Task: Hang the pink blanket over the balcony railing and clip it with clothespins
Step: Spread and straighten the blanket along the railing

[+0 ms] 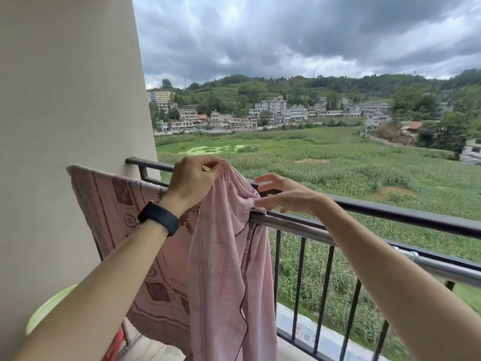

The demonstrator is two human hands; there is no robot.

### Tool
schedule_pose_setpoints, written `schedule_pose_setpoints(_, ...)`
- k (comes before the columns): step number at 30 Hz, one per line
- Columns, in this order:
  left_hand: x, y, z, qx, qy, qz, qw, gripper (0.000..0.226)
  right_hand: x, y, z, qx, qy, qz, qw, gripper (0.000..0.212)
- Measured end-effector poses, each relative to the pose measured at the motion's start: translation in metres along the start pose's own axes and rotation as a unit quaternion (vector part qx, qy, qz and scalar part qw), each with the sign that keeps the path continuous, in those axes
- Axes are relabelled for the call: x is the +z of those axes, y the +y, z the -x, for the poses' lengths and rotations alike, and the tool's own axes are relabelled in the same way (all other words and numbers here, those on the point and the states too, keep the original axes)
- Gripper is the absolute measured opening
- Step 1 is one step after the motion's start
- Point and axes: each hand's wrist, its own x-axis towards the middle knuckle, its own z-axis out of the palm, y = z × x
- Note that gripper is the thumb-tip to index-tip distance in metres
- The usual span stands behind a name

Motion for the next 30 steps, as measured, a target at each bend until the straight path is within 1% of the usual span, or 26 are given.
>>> schedule_pose_setpoints(1, 0.004, 0.011, 0.003, 0.014, -0.002, -0.008, 1.000, 0.020, 0.004, 0.000, 0.006, -0.016, -0.012, 0.075, 0.997, 0.062)
schedule_pose_setpoints(2, 0.006, 0.018, 0.006, 0.024, -0.002, -0.019, 1.000, 0.021, 0.009, 0.001, 0.009, -0.038, -0.001, 0.136, 0.990, 0.061)
schedule_pose_setpoints(3, 0.008, 0.023, 0.008, 0.026, 0.000, -0.032, 0.999, 0.021, 0.012, 0.002, 0.012, -0.065, 0.035, 0.175, 0.982, 0.052)
schedule_pose_setpoints(5, 0.008, 0.024, 0.014, 0.007, 0.000, -0.057, 0.998, 0.023, 0.013, 0.008, 0.020, -0.128, 0.140, 0.218, 0.957, 0.025)
schedule_pose_setpoints(6, 0.007, 0.022, 0.018, -0.008, -0.002, -0.072, 0.997, 0.023, 0.013, 0.013, 0.024, -0.148, 0.185, 0.233, 0.943, 0.016)
schedule_pose_setpoints(8, 0.006, 0.016, 0.029, -0.030, -0.010, -0.108, 0.994, 0.023, 0.016, 0.019, 0.032, -0.154, 0.226, 0.247, 0.930, 0.014)
schedule_pose_setpoints(11, 0.009, 0.004, 0.051, -0.048, -0.002, -0.167, 0.985, 0.019, 0.027, 0.026, 0.039, -0.146, 0.246, 0.258, 0.923, 0.014)
schedule_pose_setpoints(13, 0.017, 0.002, 0.066, -0.049, -0.005, -0.223, 0.974, 0.015, 0.024, 0.028, 0.045, -0.146, 0.274, 0.238, 0.920, 0.016)
schedule_pose_setpoints(14, 0.022, 0.005, 0.074, -0.032, 0.005, -0.248, 0.968, 0.013, 0.020, 0.028, 0.049, -0.146, 0.284, 0.215, 0.923, 0.015)
schedule_pose_setpoints(16, 0.037, 0.022, 0.088, 0.034, 0.039, -0.283, 0.958, 0.010, 0.011, 0.026, 0.056, -0.139, 0.286, 0.183, 0.930, 0.016)
schedule_pose_setpoints(17, 0.048, 0.035, 0.093, 0.065, 0.042, -0.290, 0.954, 0.015, 0.010, 0.024, 0.059, -0.137, 0.279, 0.177, 0.934, 0.017)
schedule_pose_setpoints(19, 0.072, 0.060, 0.097, 0.108, 0.007, -0.322, 0.940, 0.040, 0.008, 0.022, 0.065, -0.141, 0.261, 0.172, 0.939, 0.017)
schedule_pose_setpoints(20, 0.085, 0.069, 0.097, 0.108, -0.017, -0.348, 0.931, 0.053, 0.007, 0.023, 0.069, -0.141, 0.254, 0.168, 0.942, 0.017)
schedule_pose_setpoints(21, 0.095, 0.074, 0.097, 0.099, -0.036, -0.368, 0.924, 0.058, 0.006, 0.025, 0.076, -0.138, 0.247, 0.167, 0.945, 0.017)
schedule_pose_setpoints(22, 0.104, 0.077, 0.099, 0.096, -0.046, -0.382, 0.918, 0.054, 0.004, 0.029, 0.084, -0.137, 0.241, 0.168, 0.946, 0.017)
schedule_pose_setpoints(23, 0.109, 0.077, 0.102, 0.102, -0.053, -0.387, 0.915, 0.045, 0.003, 0.032, 0.092, -0.134, 0.239, 0.175, 0.946, 0.016)
schedule_pose_setpoints(25, 0.110, 0.079, 0.111, 0.122, -0.069, -0.367, 0.920, 0.029, 0.000, 0.043, 0.109, -0.129, 0.241, 0.185, 0.944, 0.013)
schedule_pose_setpoints(26, 0.106, 0.080, 0.115, 0.123, -0.069, -0.336, 0.931, 0.026, 0.000, 0.049, 0.116, -0.130, 0.247, 0.186, 0.942, 0.013)
schedule_pose_setpoints(28, 0.091, 0.088, 0.113, 0.103, -0.057, -0.238, 0.964, 0.023, 0.000, 0.058, 0.130, -0.136, 0.264, 0.189, 0.936, 0.016)
schedule_pose_setpoints(30, 0.074, 0.099, 0.102, 0.077, -0.072, -0.141, 0.984, 0.021, 0.005, 0.059, 0.143, -0.142, 0.251, 0.194, 0.938, 0.026)
